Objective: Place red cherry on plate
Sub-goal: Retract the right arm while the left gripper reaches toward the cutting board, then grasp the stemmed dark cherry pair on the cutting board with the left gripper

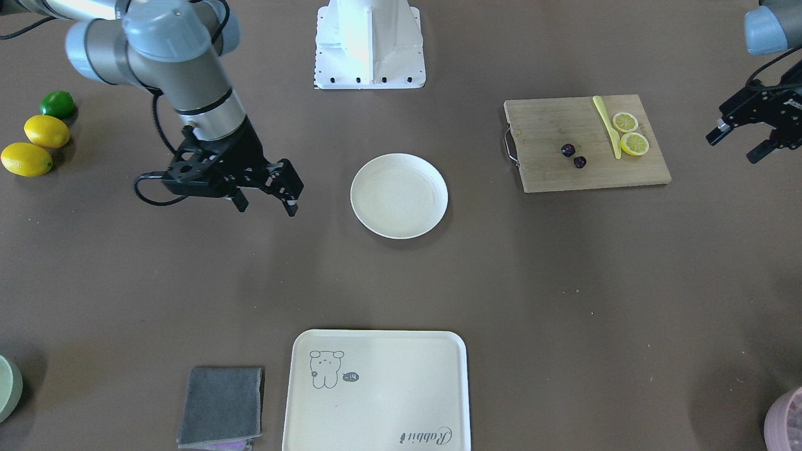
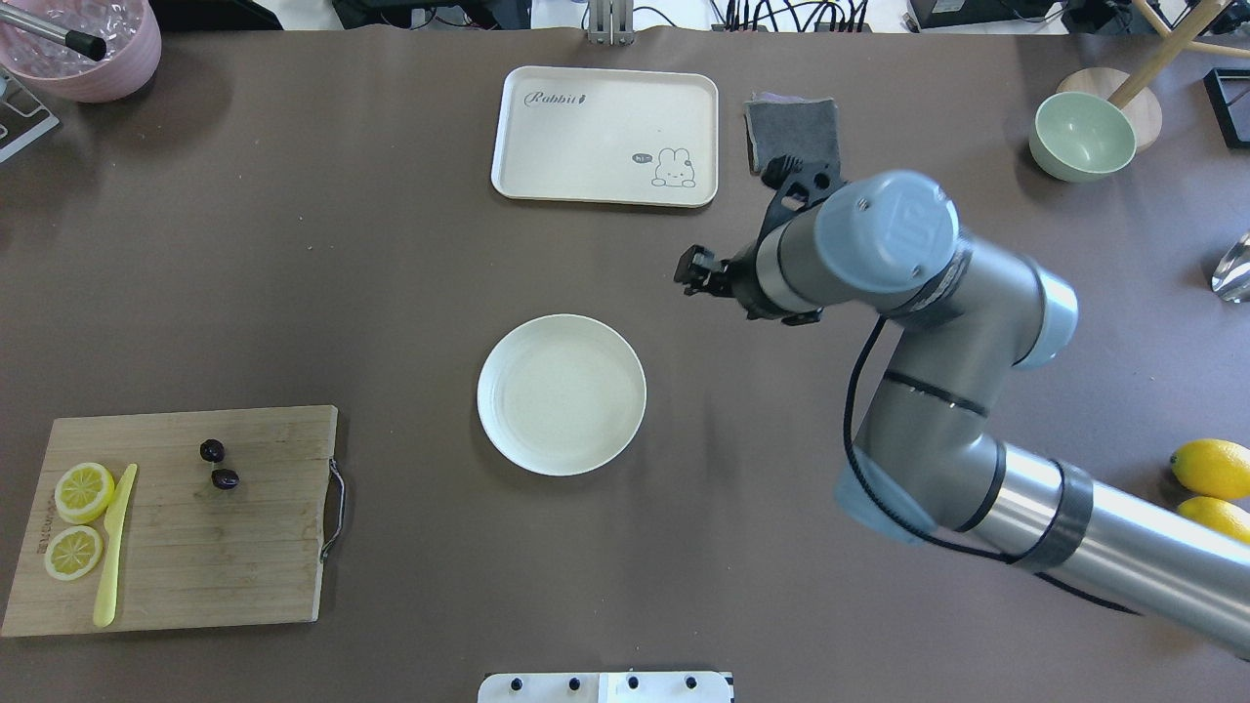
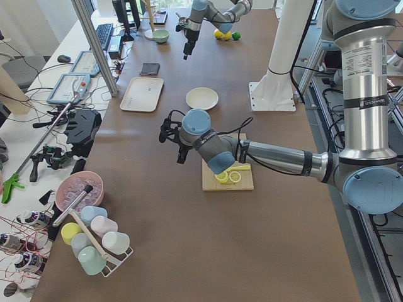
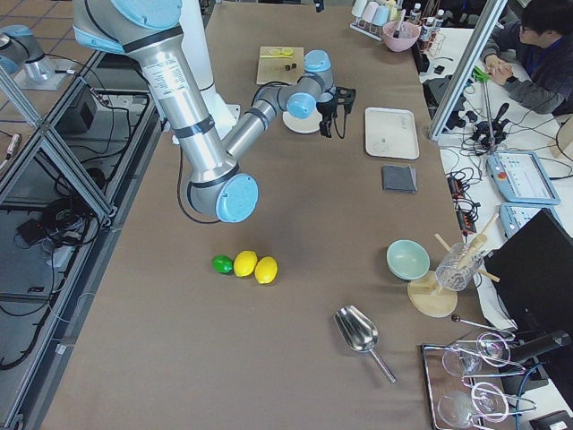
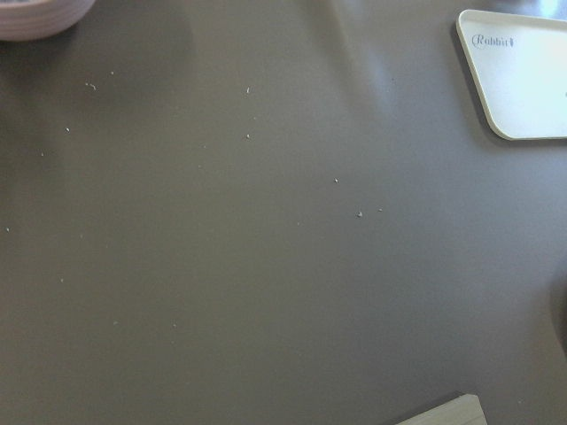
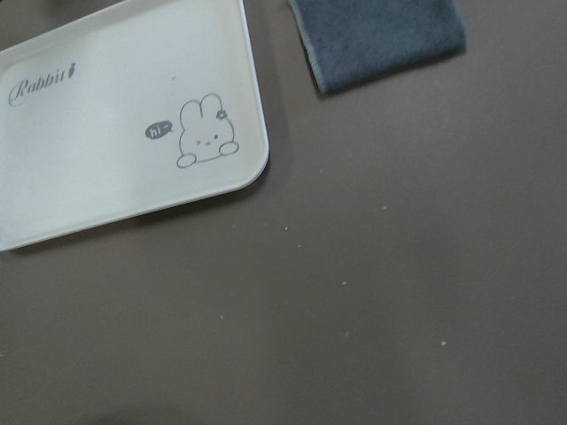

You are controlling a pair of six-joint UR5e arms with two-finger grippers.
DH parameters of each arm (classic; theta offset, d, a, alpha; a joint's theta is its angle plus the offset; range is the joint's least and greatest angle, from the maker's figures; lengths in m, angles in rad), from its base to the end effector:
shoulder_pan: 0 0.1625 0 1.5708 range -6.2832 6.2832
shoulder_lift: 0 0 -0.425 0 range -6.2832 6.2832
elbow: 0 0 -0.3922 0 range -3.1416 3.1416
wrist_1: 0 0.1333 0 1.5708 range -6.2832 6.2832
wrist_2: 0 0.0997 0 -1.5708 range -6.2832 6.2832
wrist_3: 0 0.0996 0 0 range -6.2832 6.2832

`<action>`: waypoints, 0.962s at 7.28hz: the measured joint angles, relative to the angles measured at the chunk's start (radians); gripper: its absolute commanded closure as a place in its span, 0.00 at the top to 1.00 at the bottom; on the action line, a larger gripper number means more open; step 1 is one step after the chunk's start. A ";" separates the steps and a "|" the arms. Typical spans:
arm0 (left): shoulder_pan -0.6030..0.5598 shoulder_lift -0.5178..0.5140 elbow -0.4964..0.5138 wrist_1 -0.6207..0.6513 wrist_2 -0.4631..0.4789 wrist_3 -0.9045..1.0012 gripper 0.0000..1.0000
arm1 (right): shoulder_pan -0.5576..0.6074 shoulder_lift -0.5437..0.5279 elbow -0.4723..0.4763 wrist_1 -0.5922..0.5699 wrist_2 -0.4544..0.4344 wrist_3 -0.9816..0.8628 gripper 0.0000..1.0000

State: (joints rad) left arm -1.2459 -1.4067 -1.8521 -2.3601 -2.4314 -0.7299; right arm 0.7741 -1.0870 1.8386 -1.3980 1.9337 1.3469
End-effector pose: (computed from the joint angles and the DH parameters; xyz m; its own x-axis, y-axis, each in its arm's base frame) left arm 0.0834 -0.4285 0.4975 0.4497 0.1872 -0.8734 0.1383 0.9514 0.2751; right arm -0.3739 -0.5025 0.2474 0.5201 0.2181 0.8258 -0.3440 0.9384 -0.0312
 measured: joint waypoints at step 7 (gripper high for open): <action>0.669 0.068 -0.063 -0.094 0.616 -0.375 0.73 | 0.537 -0.391 0.045 -0.030 0.366 -0.854 1.00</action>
State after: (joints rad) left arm -0.5773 -1.3383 -1.9153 -2.4543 -1.8157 -1.1051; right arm 1.3114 -1.4781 1.8831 -1.4279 2.2998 0.4931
